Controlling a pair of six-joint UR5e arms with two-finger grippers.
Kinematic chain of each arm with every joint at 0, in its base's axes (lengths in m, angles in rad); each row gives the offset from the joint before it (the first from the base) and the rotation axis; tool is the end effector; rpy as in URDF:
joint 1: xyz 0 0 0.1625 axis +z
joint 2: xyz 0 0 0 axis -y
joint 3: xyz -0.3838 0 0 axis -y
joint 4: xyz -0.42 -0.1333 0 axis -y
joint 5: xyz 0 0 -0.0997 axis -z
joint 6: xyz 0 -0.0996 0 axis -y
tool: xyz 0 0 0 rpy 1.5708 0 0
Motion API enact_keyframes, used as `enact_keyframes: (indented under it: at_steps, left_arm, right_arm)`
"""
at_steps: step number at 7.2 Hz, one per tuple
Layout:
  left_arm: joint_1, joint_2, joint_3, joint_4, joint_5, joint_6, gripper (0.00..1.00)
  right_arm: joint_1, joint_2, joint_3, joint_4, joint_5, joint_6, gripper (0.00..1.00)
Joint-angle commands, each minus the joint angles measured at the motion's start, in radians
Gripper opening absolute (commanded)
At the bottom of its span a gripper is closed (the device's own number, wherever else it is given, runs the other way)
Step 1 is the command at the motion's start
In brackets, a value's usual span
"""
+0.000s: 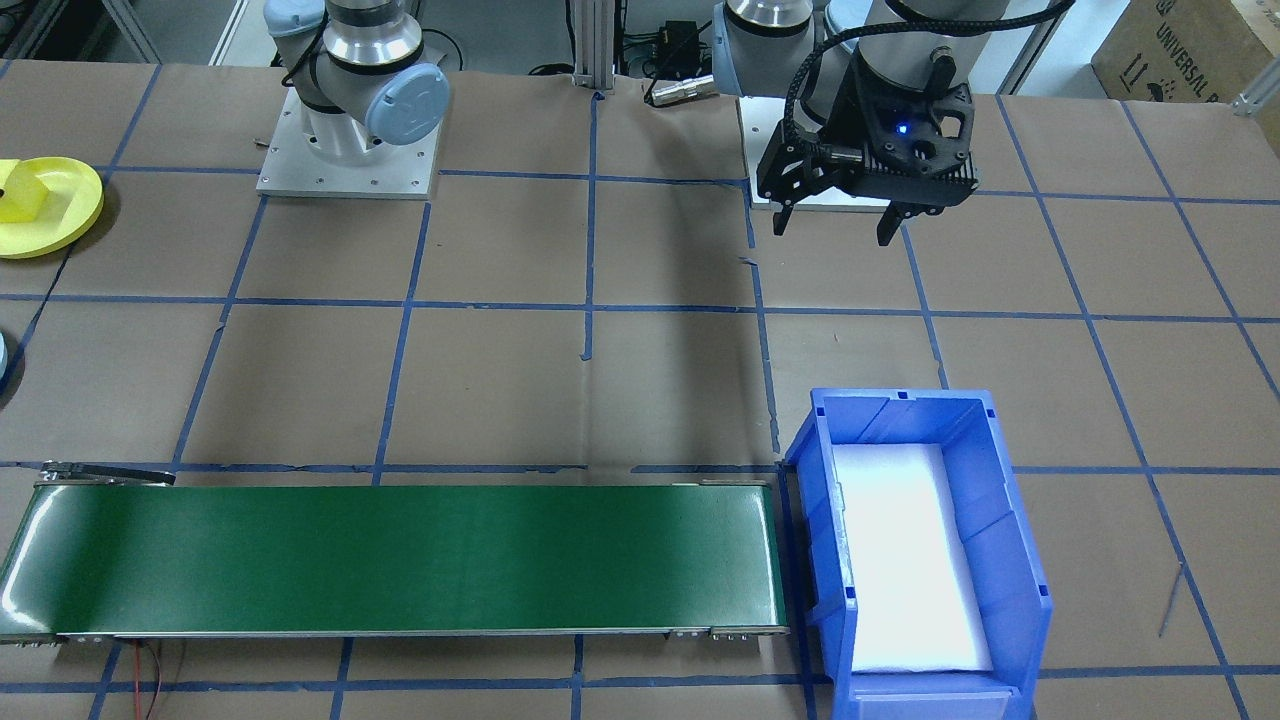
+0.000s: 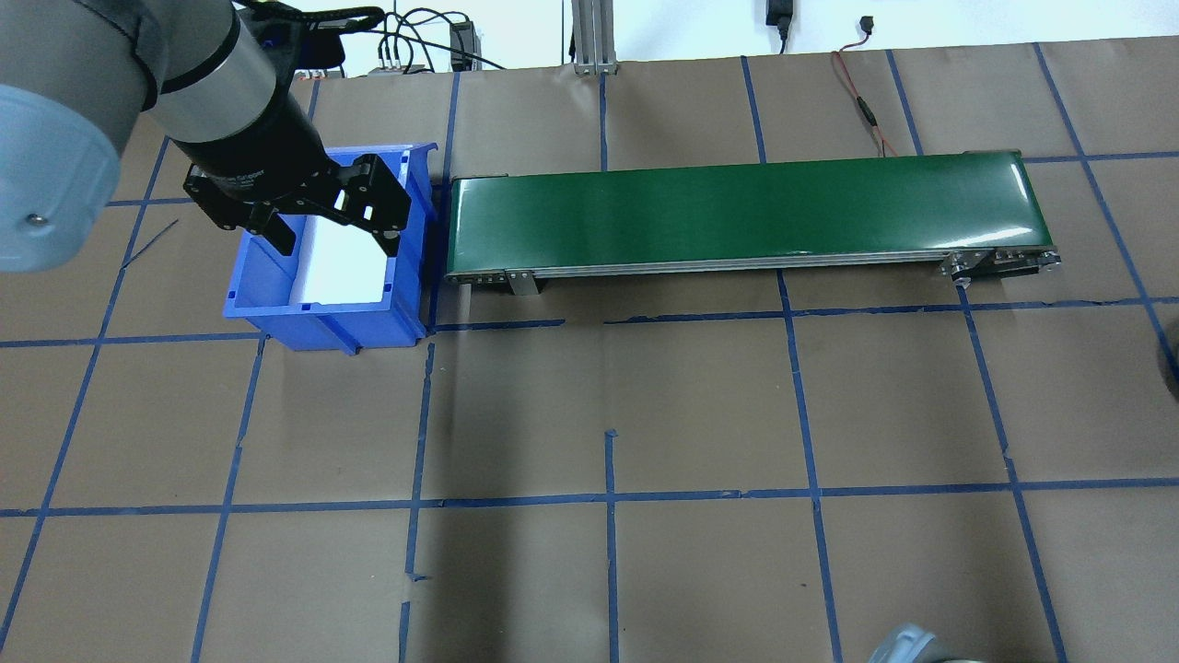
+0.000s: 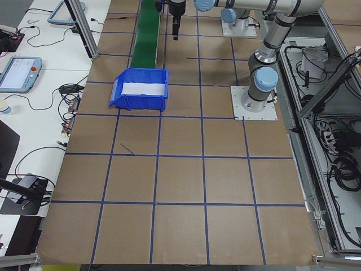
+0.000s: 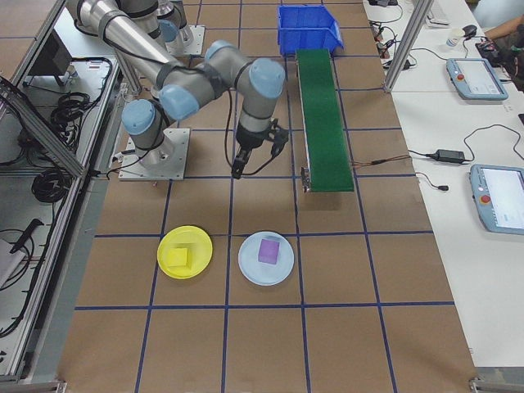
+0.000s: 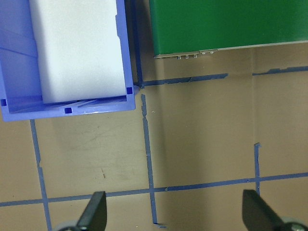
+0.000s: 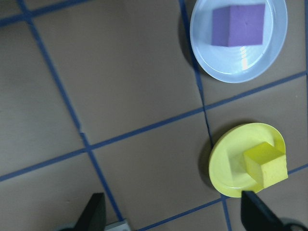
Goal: Move block left to right into plate
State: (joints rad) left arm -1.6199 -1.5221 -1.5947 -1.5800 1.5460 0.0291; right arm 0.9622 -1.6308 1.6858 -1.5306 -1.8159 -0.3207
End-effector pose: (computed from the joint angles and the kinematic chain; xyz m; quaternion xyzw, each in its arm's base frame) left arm -0.1603 -0.4952 0.4583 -0.0392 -0.9991 0.0077 0.0125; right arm -0.1886 -0.4615 0.4169 -0.1365 -0.9820 -0.0969 0.0880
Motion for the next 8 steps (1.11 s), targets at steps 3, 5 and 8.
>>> enact_keyframes:
  at_steps: [3,5,8]
  left_arm:
    - [0.002,-0.001,-0.001,0.0,-0.001,0.0,1.0]
    - [0.002,-0.001,-0.001,0.0,-0.001,-0.002,1.0]
    - [0.002,-0.001,-0.002,0.0,-0.003,-0.002,1.0]
  right_arm:
    - [0.597,0.116,-0.349,0.214,0.235,0.483,1.0]
    - [0.702,0.134,-0.358,0.164,0.248,0.587,1.0]
    - [0.708,0.14,-0.299,0.07,0.23,0.524,1.0]
